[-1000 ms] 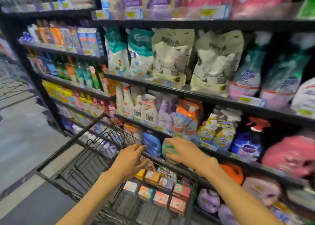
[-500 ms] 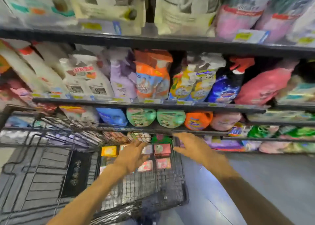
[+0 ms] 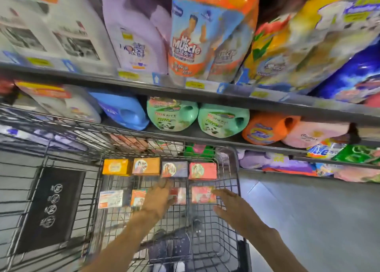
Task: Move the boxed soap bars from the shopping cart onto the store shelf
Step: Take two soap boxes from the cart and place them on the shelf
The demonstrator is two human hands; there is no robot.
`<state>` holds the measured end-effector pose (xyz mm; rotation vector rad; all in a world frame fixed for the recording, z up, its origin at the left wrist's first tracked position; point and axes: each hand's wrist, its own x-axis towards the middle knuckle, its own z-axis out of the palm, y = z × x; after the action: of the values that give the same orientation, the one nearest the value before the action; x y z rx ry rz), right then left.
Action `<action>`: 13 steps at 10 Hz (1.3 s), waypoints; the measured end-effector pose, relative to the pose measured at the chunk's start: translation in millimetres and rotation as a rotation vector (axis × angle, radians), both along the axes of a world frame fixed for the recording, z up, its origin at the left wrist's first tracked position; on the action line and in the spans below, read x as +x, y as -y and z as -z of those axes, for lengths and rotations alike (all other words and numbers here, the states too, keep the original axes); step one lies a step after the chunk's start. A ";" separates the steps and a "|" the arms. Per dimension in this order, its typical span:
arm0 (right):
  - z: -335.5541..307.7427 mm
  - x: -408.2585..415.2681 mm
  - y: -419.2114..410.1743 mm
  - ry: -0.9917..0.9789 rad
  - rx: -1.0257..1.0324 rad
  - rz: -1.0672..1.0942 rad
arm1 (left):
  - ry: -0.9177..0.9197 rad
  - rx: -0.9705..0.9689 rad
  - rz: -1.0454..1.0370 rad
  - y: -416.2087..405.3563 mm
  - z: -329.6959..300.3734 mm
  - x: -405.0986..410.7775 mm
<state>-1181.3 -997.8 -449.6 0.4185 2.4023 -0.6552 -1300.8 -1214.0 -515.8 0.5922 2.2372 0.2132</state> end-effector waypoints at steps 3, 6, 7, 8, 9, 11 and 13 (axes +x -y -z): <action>54.5 -1.9 23.2 -0.060 -0.122 0.104 | -0.139 -0.164 0.213 14.4 107.5 -12.4; 61.3 -16.4 29.4 -0.052 -0.004 0.249 | -0.193 0.079 0.079 23.3 87.9 -6.9; 81.7 -16.9 29.6 -0.067 0.057 0.302 | -0.182 0.228 -0.106 33.8 72.3 -2.7; 139.4 0.7 20.4 0.072 0.224 0.114 | -0.087 0.289 -0.273 51.0 62.7 3.7; 124.3 -19.6 31.1 0.203 0.403 0.119 | -0.025 0.326 -0.374 64.9 59.6 8.5; 143.6 -26.2 38.5 0.073 0.075 0.538 | 0.073 0.352 -0.457 79.6 65.8 17.4; 149.5 -19.3 41.5 -0.047 0.058 0.587 | 0.092 0.317 -0.427 80.8 62.4 21.5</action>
<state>-1200.6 -1039.3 -599.2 1.1674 2.3444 -0.8470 -1279.3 -1294.7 -578.3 0.2502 2.2315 0.8061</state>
